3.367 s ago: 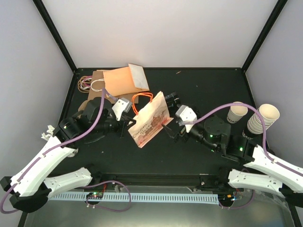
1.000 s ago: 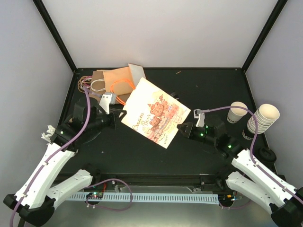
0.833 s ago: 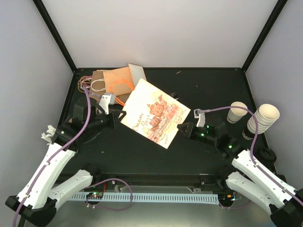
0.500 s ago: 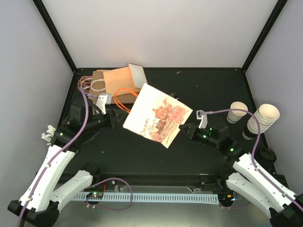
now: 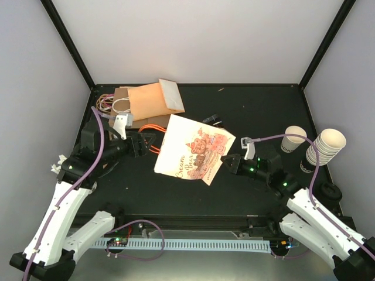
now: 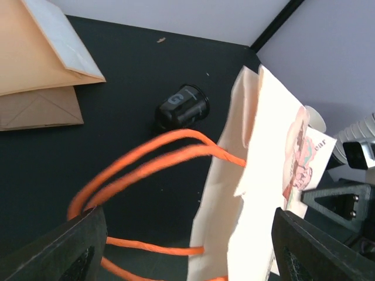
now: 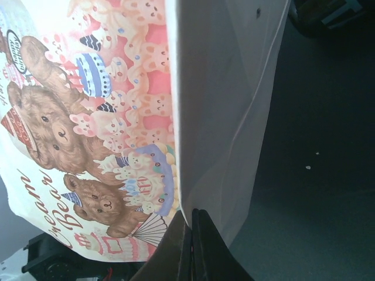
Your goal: Pack the takeout coffee
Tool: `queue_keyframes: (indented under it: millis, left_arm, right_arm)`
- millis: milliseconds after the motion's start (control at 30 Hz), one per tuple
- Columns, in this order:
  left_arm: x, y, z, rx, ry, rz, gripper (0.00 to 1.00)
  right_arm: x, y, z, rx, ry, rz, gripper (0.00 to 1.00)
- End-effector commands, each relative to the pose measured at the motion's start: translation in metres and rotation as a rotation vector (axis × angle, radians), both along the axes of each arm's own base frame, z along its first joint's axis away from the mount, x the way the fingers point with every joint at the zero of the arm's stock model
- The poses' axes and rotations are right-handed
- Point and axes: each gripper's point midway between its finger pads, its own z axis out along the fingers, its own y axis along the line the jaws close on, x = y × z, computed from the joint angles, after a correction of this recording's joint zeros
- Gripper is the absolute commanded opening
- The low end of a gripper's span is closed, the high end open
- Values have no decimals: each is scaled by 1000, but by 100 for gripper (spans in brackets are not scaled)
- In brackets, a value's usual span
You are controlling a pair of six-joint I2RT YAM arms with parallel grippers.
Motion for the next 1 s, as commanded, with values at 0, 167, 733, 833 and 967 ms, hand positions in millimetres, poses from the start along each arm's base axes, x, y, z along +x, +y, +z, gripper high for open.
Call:
queue_keyframes:
  millis: [0,167,733,833,967]
  left_arm:
    - [3,17,7,59,-8,70,82]
    - [4,24,4,80,-6,96,98]
    - [5,18,-2,108,-16,43,88]
    - [6,19,-1,111,-14,46,83]
    - [6,13,-6,114,4,4,65]
  right_arm:
    - [-2,-2,-8,-13,-3,9,1]
    - [-3,-3,-12,-17,-4,7,1]
    - [-6,-6,-31,-30,0,4,1]
    - [-6,-7,-34,-33,0,1,1]
    - [-6,-8,-36,-35,-4,-2,1]
